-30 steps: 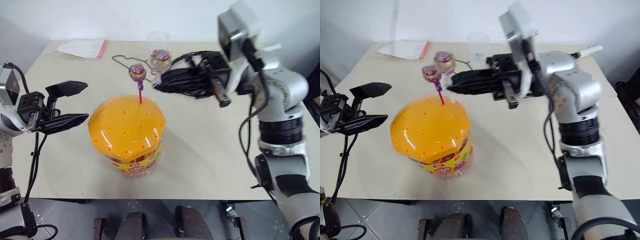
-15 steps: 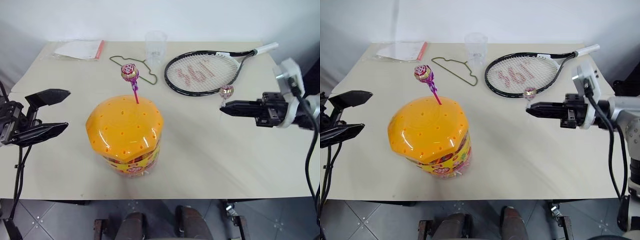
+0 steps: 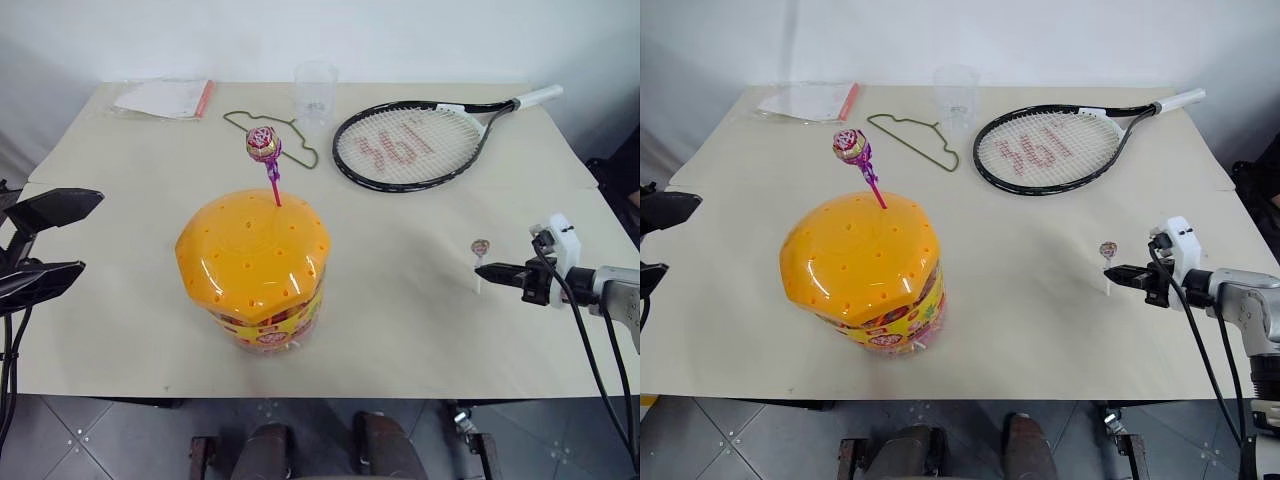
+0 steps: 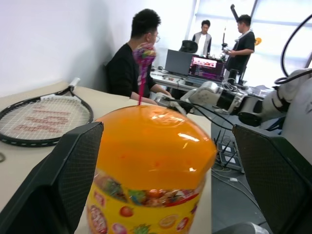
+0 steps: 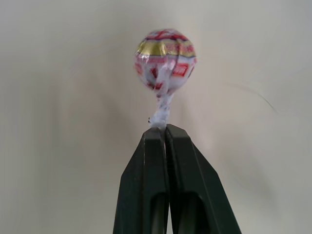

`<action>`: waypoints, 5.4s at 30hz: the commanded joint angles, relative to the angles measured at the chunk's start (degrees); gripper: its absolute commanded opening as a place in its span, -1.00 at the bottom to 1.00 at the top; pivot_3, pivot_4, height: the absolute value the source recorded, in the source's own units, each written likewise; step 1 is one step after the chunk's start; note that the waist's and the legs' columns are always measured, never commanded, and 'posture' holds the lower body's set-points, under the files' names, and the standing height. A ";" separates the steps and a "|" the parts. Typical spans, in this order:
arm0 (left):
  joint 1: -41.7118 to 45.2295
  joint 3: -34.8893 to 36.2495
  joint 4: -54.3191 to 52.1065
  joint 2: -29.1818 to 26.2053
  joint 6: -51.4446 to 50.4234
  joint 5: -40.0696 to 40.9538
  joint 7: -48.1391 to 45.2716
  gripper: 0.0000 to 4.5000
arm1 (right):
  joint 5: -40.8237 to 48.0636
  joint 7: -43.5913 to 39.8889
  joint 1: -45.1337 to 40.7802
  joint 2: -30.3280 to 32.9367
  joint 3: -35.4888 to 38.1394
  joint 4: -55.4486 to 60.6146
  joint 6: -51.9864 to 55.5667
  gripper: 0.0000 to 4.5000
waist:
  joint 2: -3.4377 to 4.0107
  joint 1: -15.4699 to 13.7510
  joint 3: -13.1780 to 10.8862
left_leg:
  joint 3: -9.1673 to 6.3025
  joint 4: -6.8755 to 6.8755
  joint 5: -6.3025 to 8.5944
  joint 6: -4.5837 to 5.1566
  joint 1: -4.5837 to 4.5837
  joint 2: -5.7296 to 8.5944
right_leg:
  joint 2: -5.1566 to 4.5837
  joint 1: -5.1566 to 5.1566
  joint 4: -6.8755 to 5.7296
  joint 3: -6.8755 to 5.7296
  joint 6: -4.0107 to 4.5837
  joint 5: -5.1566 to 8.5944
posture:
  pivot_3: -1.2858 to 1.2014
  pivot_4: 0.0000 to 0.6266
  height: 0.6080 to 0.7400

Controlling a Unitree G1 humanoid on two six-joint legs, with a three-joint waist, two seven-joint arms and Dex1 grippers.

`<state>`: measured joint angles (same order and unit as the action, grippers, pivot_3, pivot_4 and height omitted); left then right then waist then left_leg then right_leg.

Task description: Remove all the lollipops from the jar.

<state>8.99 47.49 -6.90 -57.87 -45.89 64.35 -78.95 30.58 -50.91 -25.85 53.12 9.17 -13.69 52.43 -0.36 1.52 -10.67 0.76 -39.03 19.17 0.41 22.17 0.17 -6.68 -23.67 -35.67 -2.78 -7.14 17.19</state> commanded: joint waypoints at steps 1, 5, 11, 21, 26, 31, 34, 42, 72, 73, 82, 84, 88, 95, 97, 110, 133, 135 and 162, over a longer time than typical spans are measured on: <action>-0.76 3.14 -1.94 -1.64 -1.13 2.21 0.52 1.00 | -1.90 2.55 -2.75 -0.94 0.66 -3.86 0.28 -0.99 | 0.01 0.02 0.00 | 0.00 0.00 0.00 0.00 0.00 0.00 | 0.00 0.00 0.00 0.00 0.00 0.00 | 0.03 -0.52 1.00; -0.86 3.28 -2.42 -1.65 -1.40 2.69 1.14 1.00 | -4.50 4.55 -4.40 -2.14 -0.94 -5.92 -0.01 -0.90 | 0.01 0.03 -0.01 | 0.00 0.01 0.00 -0.01 0.00 -0.01 | 0.01 0.00 0.01 0.00 0.00 0.00 | 0.03 -0.52 1.00; -0.70 3.03 -2.00 -1.53 -0.80 2.44 1.31 1.00 | -2.67 3.94 -3.56 -1.79 1.99 -1.70 1.40 -0.13 | 0.01 -0.11 0.00 | 0.00 -0.01 0.00 0.00 0.00 0.02 | 0.05 0.02 0.00 -0.02 0.00 0.00 | 0.03 -0.52 1.00; 1.96 0.17 1.72 -2.22 1.26 0.41 0.97 1.00 | 10.34 -3.63 -0.56 3.97 14.24 19.11 6.18 0.98 | 0.20 -0.10 -0.11 | 0.04 0.02 0.01 0.01 -0.01 0.02 | 0.11 0.01 -0.02 -0.01 -0.02 -0.01 | 0.03 -0.52 1.00; 4.56 -1.99 3.38 -2.94 1.35 0.27 0.48 1.00 | 13.30 -6.16 -9.70 2.39 9.28 23.93 3.21 0.98 | 0.20 0.19 -0.12 | 0.08 0.04 0.01 0.00 -0.03 -0.06 | 0.15 -0.04 -0.04 0.05 -0.02 -0.01 | 0.03 -0.52 1.00; 4.43 -1.99 4.84 -3.21 1.65 -0.76 0.03 1.00 | 13.02 -8.91 -20.79 -2.93 1.21 23.61 -0.88 0.98 | 0.21 0.11 -0.13 | 0.10 0.05 0.01 -0.01 0.00 -0.05 | 0.12 -0.10 -0.04 0.08 -0.02 -0.01 | 0.03 -0.52 1.00; 3.06 -1.63 6.56 -3.54 2.75 -2.74 -1.31 1.00 | 12.39 -11.66 -25.66 -6.09 -3.46 22.11 -2.67 0.98 | 0.21 0.12 -0.13 | 0.10 0.05 0.01 -0.01 0.01 -0.04 | 0.11 -0.12 -0.05 0.07 -0.02 -0.01 | 0.03 -0.52 1.00; -1.14 -1.08 10.63 -3.18 7.97 -8.73 -4.94 1.00 | 8.93 -17.78 -35.17 -15.94 -11.37 13.40 -9.87 0.98 | 0.21 0.14 -0.13 | 0.09 0.04 0.01 0.01 0.04 0.02 | 0.10 -0.16 -0.10 0.02 -0.02 -0.01 | 0.03 -0.52 1.00; -6.03 2.35 9.12 0.42 11.54 -7.56 -6.26 1.00 | 5.60 -18.31 -44.96 -38.74 -17.66 8.02 -12.37 0.56 | 0.19 1.16 -0.12 | -0.01 0.04 0.02 -0.01 0.08 0.03 | 0.01 -0.25 -0.29 -0.06 -0.01 -0.01 | 0.03 -0.52 1.00; -5.93 2.33 9.05 0.50 11.52 -7.40 -6.22 1.00 | 5.43 -18.34 -45.06 -38.93 -17.67 7.82 -12.52 0.42 | 0.19 1.27 -0.12 | -0.01 0.04 0.02 -0.01 0.08 0.03 | 0.01 -0.26 -0.29 -0.06 -0.01 -0.01 | 0.03 -0.52 1.00; -4.63 2.39 8.55 1.45 11.48 -5.88 -5.20 1.00 | 5.12 -17.07 -47.59 -41.39 -16.44 6.43 -13.45 -0.98 | 0.19 1.82 -0.12 | -0.02 0.10 0.03 -0.02 0.08 0.02 | 0.00 -0.30 -0.31 -0.07 0.00 -0.01 | 0.03 -0.52 1.00; -4.31 2.29 8.41 1.62 11.48 -5.54 -4.98 1.00 | 4.77 -15.96 -48.53 -42.47 -16.48 5.95 -13.77 -1.00 | 0.19 1.94 -0.12 | -0.02 0.11 0.03 -0.03 0.08 0.02 | 0.00 -0.32 -0.33 -0.06 0.00 -0.01 | 0.03 -0.52 1.00; -3.56 1.61 8.42 1.75 11.42 -5.31 -4.45 1.00 | 3.46 -14.64 -51.16 -43.89 -16.31 3.76 -15.16 -1.00 | 0.19 1.96 -0.12 | -0.01 0.12 0.04 -0.05 0.08 0.00 | 0.00 -0.36 -0.36 -0.07 0.00 0.00 | 0.03 -0.52 1.00; -0.96 -0.72 9.54 2.31 12.00 -5.62 -3.99 1.00 | 1.44 -15.00 -54.76 -40.85 -14.83 -0.70 -17.17 -1.00 | 0.13 1.71 -0.08 | -0.01 0.11 0.04 -0.04 0.08 0.05 | 0.00 -0.36 -0.38 -0.07 0.01 -0.01 | 0.03 -0.52 1.00; -0.04 -1.43 10.00 2.49 12.19 -5.75 -3.98 1.00 | 1.44 -15.26 -55.79 -39.24 -13.86 -1.56 -17.26 -1.00 | 0.13 1.75 -0.08 | -0.01 0.10 0.05 -0.03 0.09 0.08 | -0.01 -0.36 -0.38 -0.06 0.01 -0.01 | 0.03 -0.52 1.00; 5.31 -6.44 13.24 3.25 14.43 -7.12 -5.01 1.00 | -4.86 -16.36 -49.52 -17.84 -10.27 -2.05 -16.04 -1.00 | 0.07 1.66 -0.05 | 0.12 0.12 0.06 0.00 0.22 0.08 | 0.02 -0.52 -0.37 -0.07 0.01 -0.01 | 0.03 -0.52 1.00; 4.78 -8.34 9.90 -2.51 13.90 -11.86 -4.72 1.00 | -18.93 0.23 -10.20 4.52 -2.56 -22.26 -17.22 -1.00 | 0.15 0.58 -0.09 | 1.44 -0.01 0.19 0.24 0.06 -0.22 | 0.08 -0.78 -0.33 0.15 -0.16 -0.10 | 0.03 -0.52 1.00; 4.12 -7.46 9.36 -3.53 13.21 -11.96 -4.07 1.00 | -19.15 0.57 -9.84 4.43 -2.23 -23.74 -18.30 -1.00 | 0.15 0.39 -0.09 | 1.43 -0.01 0.19 0.24 0.06 -0.19 | 0.05 -0.78 -0.33 0.16 -0.16 -0.10 | 0.03 -0.52 1.00; -3.29 -6.16 9.72 -1.23 15.55 -20.39 9.67 1.00 | 3.26 -14.42 7.95 5.07 15.22 22.01 -17.14 0.99 | 0.17 0.17 -0.09 | 1.44 -0.04 0.24 0.19 -0.04 -0.33 | 0.16 -0.72 -0.35 0.23 -0.21 -0.12 | 0.03 -0.52 1.00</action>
<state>5.96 40.36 1.75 -59.02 -32.07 44.99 -69.03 32.30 -63.95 -17.82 59.32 25.76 4.82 37.26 -0.19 1.69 -10.76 2.20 -39.07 19.41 0.60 22.14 -0.16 -6.51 -24.39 -36.01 -2.56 -7.35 17.07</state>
